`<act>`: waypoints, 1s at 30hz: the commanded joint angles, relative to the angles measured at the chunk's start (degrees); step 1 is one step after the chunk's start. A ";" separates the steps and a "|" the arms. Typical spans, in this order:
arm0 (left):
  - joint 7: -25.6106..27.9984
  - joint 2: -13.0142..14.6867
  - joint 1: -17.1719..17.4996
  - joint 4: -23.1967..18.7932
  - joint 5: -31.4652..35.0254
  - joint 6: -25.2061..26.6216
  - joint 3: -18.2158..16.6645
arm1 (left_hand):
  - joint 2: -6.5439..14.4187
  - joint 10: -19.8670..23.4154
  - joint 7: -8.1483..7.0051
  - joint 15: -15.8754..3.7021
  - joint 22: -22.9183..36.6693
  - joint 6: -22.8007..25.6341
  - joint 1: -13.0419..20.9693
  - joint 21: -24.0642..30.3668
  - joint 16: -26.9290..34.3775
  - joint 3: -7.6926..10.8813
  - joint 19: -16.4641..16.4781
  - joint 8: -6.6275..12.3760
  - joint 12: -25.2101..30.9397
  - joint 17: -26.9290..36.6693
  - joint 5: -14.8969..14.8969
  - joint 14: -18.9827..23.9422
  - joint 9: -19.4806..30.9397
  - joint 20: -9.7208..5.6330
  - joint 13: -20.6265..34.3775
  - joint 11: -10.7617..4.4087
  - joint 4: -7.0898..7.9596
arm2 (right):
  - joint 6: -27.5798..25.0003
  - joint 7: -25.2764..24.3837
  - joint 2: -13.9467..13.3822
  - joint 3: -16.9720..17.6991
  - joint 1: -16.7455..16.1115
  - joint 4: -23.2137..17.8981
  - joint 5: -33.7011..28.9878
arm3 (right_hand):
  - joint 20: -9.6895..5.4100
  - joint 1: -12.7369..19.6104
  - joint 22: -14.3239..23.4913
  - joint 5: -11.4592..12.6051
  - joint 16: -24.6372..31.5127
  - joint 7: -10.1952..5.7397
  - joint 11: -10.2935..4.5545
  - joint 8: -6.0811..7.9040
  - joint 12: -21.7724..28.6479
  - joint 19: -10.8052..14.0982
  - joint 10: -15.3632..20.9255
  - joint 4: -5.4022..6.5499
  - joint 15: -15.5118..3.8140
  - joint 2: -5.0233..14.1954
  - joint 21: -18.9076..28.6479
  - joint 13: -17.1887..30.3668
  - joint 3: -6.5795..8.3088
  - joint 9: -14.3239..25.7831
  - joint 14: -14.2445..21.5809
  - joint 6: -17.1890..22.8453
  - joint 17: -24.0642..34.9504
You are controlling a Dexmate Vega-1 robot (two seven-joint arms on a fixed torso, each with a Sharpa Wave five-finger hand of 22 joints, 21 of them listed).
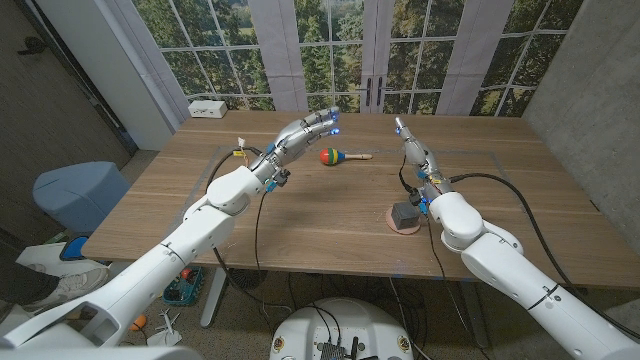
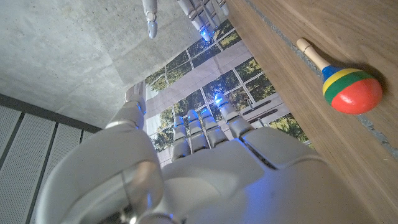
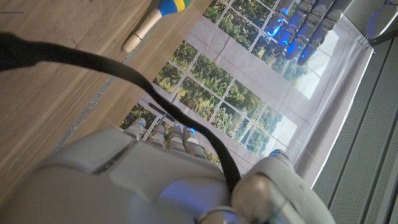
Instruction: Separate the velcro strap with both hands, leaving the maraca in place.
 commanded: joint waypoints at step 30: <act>2.25 -0.37 4.04 -3.97 -3.04 0.05 -1.14 | -0.22 -0.69 -0.22 -0.96 -0.42 -1.12 -2.65 -0.63 0.33 0.59 -0.86 0.02 0.42 -0.26 -1.07 -0.91 0.04 0.20 -1.98 0.41 -0.08 | -56.64 2.28 -12.42 -26.14 19.76 -21.32 -32.42 | 3.44 5.61 0.18 3.79 1.68 -1.95 -2.38 2.46 2.15 -2.11 1.17 -3.39 1.05 -3.21 0.51 -0.63 -2.02 0.12 -7.36 3.47 -3.25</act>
